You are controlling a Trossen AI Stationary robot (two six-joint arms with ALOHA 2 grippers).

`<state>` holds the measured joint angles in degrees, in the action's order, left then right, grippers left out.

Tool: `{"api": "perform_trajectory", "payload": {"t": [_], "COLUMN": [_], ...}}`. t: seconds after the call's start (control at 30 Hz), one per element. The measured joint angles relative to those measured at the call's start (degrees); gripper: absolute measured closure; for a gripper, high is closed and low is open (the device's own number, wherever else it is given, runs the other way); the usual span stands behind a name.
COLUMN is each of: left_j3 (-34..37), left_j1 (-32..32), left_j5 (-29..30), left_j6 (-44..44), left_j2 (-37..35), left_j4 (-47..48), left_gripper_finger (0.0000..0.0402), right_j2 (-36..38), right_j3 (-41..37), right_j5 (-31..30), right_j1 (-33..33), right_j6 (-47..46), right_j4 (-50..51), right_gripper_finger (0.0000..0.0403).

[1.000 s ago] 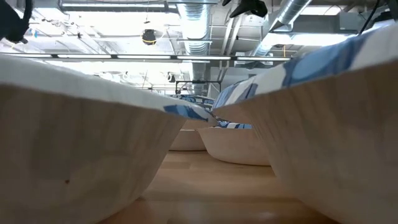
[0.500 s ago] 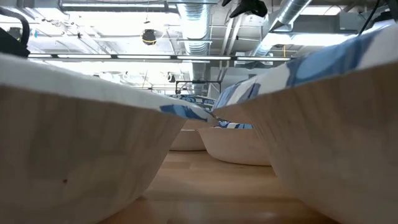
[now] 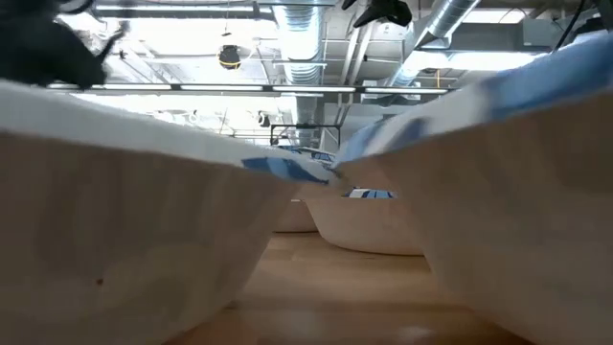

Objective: Nest bowls inside each other
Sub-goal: Stack the blue bowl on top of the blue bowls

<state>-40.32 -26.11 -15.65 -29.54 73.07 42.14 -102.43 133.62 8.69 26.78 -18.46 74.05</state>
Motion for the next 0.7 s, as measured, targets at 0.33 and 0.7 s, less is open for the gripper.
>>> {"api": "perform_trajectory", "payload": {"t": [0.33,0.7], "left_j3": [-19.6,-36.2], "left_j1": [21.5,40.8], "left_j5": [6.5,8.2], "left_j6": [0.3,3.2], "left_j2": [-9.4,6.4], "left_j4": [14.4,11.5], "left_gripper_finger": [0.0401,0.0401], "right_j2": [0.0,0.0], "right_j3": [0.0,0.0], "right_j5": [0.0,0.0], "right_j1": [1.6,1.9], "right_j6": [0.3,0.9], "right_j4": [-0.8,-1.6], "right_gripper_finger": [0.0173,0.0173]}}
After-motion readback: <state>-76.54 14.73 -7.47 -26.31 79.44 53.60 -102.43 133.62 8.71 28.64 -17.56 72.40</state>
